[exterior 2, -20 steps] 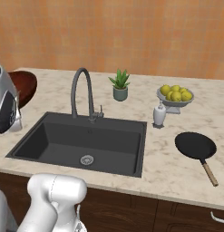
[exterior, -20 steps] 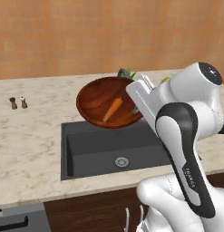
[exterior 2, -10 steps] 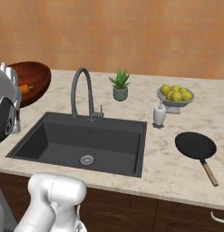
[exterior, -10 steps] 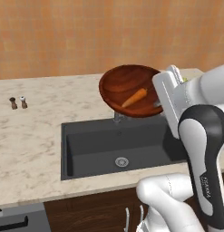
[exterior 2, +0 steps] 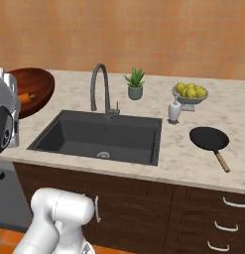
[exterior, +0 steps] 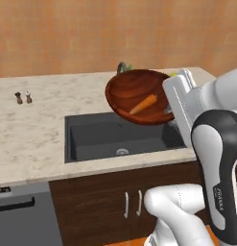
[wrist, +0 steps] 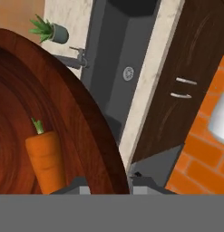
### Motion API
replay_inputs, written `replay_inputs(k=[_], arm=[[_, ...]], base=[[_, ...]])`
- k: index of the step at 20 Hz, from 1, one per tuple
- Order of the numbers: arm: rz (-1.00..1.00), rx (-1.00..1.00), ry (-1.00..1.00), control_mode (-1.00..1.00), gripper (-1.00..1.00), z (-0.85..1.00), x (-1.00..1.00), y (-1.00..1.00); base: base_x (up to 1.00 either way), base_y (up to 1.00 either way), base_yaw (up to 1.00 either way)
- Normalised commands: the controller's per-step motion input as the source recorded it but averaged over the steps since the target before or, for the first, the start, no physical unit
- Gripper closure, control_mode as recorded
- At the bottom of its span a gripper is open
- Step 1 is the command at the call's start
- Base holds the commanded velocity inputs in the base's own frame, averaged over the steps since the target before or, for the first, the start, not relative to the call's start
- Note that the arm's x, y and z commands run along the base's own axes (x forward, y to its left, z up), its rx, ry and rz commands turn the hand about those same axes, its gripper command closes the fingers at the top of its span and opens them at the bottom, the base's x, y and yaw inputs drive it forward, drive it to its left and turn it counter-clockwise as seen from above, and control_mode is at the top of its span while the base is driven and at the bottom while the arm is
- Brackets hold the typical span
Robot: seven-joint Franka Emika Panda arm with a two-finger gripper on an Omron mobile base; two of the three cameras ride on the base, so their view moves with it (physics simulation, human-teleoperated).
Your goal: Pick the carrot from the sink and place it in the bowl. Then pick the bowl and place it in the microwave. Then close the microwave door and press the start button.
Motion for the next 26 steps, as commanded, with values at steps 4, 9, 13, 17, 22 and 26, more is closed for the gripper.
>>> replay_inputs(k=[4, 9, 13, 17, 22, 26], arm=[[0.0, 0.0, 0.0, 1.0, 1.0, 0.0, 0.0, 0.0], [0.0, 0.0, 0.0, 1.0, 1.0, 0.0, 0.0, 0.0], [0.0, 0.0, 0.0, 1.0, 1.0, 0.0, 0.0, 0.0], [0.0, 0.0, 0.0, 1.0, 1.0, 0.0, 0.0, 0.0], [0.0, 0.0, 0.0, 1.0, 1.0, 0.0, 0.0, 0.0], [0.0, 0.0, 0.0, 1.0, 1.0, 0.0, 0.0, 0.0]], base=[[-0.74, 0.0, 0.01], [-0.35, -0.09, -0.17], [-0.43, 0.0, -0.74], [-0.36, 0.0, -0.75], [-0.13, -0.35, -0.74], [0.12, -0.81, -0.57]])
